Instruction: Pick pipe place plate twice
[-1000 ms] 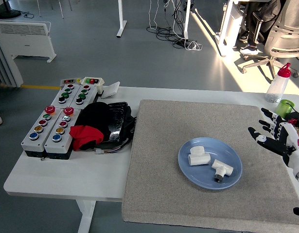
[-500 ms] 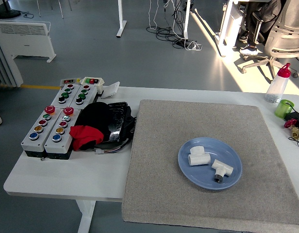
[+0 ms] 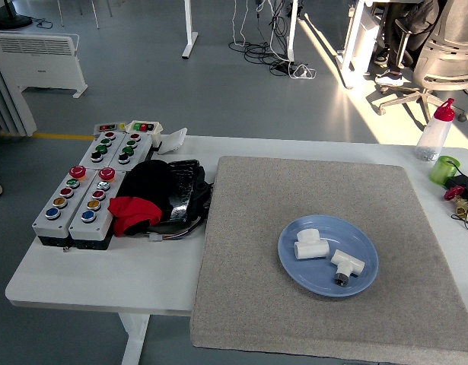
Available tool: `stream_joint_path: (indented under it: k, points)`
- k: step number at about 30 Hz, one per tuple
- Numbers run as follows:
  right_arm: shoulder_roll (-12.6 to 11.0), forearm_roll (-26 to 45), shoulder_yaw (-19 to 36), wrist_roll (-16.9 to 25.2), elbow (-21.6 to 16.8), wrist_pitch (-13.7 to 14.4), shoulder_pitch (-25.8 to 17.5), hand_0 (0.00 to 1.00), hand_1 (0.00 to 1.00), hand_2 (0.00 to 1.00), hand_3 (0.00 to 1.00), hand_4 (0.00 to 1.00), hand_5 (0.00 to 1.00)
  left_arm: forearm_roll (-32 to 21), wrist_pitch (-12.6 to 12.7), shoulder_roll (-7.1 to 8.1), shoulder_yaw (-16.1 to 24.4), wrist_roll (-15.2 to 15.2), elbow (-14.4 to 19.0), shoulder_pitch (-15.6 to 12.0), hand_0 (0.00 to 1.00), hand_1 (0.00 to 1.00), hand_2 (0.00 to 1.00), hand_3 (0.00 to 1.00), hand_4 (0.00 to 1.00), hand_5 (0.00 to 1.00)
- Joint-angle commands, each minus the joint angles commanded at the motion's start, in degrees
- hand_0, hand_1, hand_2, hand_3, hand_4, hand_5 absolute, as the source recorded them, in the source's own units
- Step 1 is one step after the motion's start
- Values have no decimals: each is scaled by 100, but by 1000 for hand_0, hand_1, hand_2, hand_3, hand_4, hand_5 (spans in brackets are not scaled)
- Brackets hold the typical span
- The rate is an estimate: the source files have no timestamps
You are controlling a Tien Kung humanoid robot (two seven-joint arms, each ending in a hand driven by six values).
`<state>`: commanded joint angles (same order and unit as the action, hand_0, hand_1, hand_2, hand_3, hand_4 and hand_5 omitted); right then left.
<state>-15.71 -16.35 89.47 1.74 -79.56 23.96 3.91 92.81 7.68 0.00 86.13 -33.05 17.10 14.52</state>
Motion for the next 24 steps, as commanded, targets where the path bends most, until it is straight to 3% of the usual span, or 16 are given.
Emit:
stream_joint_path:
  k: [24]
  points:
    - [-19,35,23,106,30,-38,-113,763,719,745,746,495,568,118,-25,0,56,-12,8,-47,584,577,583,485,410,998]
